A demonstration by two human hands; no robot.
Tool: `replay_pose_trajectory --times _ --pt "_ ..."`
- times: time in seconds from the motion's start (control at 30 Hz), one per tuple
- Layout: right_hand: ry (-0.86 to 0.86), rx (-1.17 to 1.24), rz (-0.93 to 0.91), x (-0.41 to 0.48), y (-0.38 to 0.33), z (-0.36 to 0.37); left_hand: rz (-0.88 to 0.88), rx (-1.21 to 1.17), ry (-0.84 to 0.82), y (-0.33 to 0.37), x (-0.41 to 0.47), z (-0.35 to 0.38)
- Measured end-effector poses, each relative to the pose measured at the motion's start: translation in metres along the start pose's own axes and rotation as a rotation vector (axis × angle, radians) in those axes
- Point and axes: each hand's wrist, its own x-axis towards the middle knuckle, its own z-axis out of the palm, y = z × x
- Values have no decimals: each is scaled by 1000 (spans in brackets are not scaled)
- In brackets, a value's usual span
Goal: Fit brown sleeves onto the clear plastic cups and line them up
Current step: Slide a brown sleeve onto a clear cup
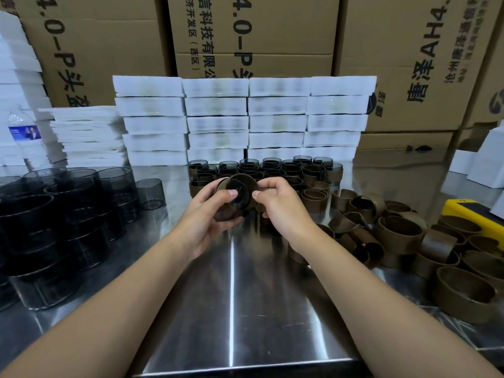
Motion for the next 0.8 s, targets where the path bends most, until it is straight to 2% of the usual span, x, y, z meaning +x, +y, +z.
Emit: replay_pose_trajectory --times 0.8 --pt "43 -20 -22 -2 0 -2 -14 -33 -14 2 -2 1"
